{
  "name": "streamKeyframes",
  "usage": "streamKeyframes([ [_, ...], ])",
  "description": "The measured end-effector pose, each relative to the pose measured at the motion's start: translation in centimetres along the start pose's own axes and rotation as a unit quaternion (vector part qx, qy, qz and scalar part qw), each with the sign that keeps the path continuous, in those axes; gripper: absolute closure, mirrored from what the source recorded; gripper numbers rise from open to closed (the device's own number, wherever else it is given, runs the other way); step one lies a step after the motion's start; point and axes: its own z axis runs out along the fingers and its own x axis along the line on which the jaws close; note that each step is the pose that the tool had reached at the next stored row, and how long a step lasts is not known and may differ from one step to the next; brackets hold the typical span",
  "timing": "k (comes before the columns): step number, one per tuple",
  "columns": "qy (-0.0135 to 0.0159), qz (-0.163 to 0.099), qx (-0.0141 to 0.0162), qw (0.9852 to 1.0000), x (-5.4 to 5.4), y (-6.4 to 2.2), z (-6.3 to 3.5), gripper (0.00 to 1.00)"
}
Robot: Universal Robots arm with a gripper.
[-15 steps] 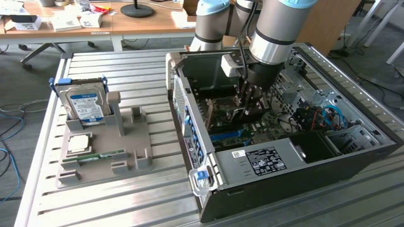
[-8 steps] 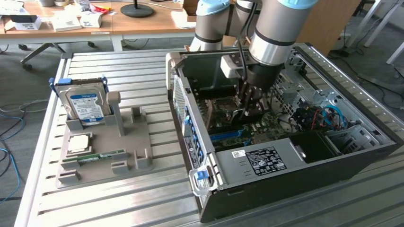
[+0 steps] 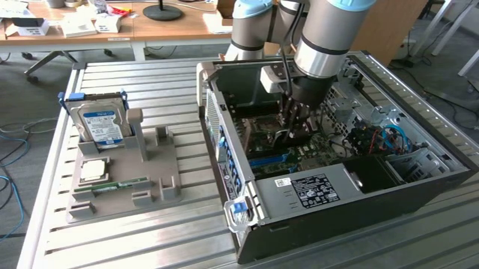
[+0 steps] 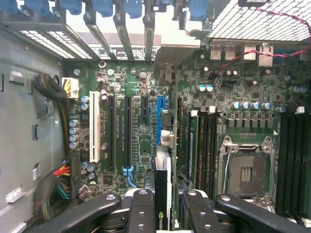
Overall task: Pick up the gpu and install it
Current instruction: 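Insert the gpu into the slot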
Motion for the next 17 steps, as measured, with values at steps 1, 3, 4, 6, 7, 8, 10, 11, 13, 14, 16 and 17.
streamKeyframes([
  [1,0.0,0.0,0.0,1.0,0.0,0.03,0.0,0.73],
  [3,0.0,0.0,0.0,1.0,0.0,0.04,0.0,0.73],
  [4,0.0,0.0,0.0,1.0,0.0,0.08,0.0,0.73],
  [6,0.0,0.0,0.0,1.0,0.0,0.24,0.0,0.73],
  [7,0.0,0.0,0.0,1.0,0.01,0.33,0.0,0.73],
  [8,0.0,0.0,0.0,1.0,0.01,0.38,0.0,0.73],
  [10,0.0001,0.0,0.0,1.0,0.14,0.38,-0.01,0.73],
  [11,0.0,0.0,0.0,1.0,0.21,0.39,-0.01,0.73],
  [13,0.0,0.0,0.0,1.0,0.26,0.43,-0.01,0.73],
  [14,0.0,0.0,0.0001,1.0,0.26,0.49,-0.01,0.73],
  [16,0.0,0.0,0.0002,1.0,0.28,0.75,-0.01,0.73],
  [17,0.0,0.0,0.0003,1.0,0.27,0.86,0.0,0.73],
])
